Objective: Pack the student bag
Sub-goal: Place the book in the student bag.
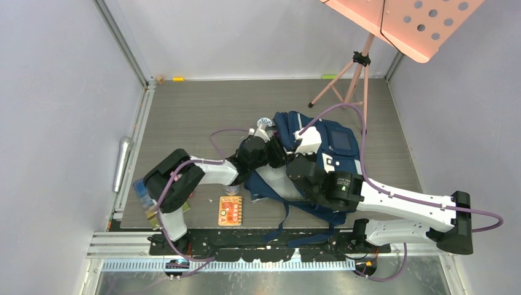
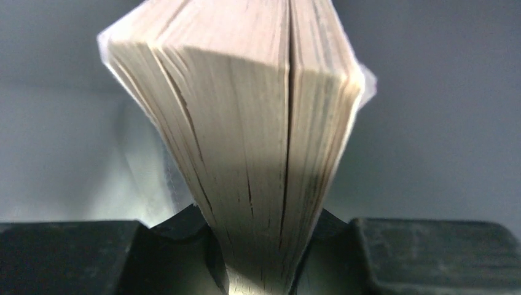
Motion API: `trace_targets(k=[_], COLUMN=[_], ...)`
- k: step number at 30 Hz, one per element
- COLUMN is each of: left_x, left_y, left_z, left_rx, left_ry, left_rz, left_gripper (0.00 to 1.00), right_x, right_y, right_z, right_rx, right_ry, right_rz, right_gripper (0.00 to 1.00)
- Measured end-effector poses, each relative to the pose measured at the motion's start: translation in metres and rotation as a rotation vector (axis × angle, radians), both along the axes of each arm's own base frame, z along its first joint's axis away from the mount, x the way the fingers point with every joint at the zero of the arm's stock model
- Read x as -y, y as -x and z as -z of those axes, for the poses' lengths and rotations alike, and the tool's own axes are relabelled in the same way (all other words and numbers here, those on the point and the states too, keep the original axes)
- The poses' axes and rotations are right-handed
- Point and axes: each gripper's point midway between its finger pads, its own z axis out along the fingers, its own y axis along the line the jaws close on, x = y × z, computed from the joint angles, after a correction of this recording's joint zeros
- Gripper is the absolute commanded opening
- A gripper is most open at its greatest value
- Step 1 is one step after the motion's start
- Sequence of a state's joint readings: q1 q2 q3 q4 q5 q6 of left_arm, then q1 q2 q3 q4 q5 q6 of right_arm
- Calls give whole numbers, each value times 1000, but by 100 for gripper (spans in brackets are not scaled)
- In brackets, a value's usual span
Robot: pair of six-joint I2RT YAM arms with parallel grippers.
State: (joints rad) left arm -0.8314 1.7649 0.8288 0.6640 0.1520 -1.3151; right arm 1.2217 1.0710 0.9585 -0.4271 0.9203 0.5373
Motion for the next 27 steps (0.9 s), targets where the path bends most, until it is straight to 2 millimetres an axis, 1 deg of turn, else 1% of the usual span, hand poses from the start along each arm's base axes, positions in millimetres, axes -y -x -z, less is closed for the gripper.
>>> trace_targets(k=[4, 6, 9, 12, 16, 18, 22, 24, 27], left_x=[15, 24, 32, 34, 30, 26, 13, 4, -8], left_y=[-5, -9, -10, -8, -4, -2, 3, 7, 13], left_z=[16, 24, 33, 36, 43, 42, 30, 30, 35], left_rx=[-23, -32, -44, -43, -39, -30, 9, 16, 13], left_ry=[5, 7, 12, 8, -39, -71, -128, -164, -215], left_rz=[22, 39, 67, 86, 101, 104, 99, 96, 94], left_gripper=[15, 25, 44, 59, 72, 78, 82, 83, 86], right_x=[2, 4, 5, 6, 6, 7, 10, 13, 16], right_y=[-1, -2, -2, -2, -3, -3, -3, -3, -2], right_z=[-1, -1, -2, -2, -2, -2, -2, -3, -6], right_rx=[9, 14, 19, 20, 22, 24, 28, 32, 37], right_ry=[17, 23, 30, 35, 40, 42, 43, 40, 34], right_rz=[6, 12, 17, 16, 18, 22, 29, 33, 38], right_gripper=[0, 0, 0, 1, 0, 0, 0, 0, 1])
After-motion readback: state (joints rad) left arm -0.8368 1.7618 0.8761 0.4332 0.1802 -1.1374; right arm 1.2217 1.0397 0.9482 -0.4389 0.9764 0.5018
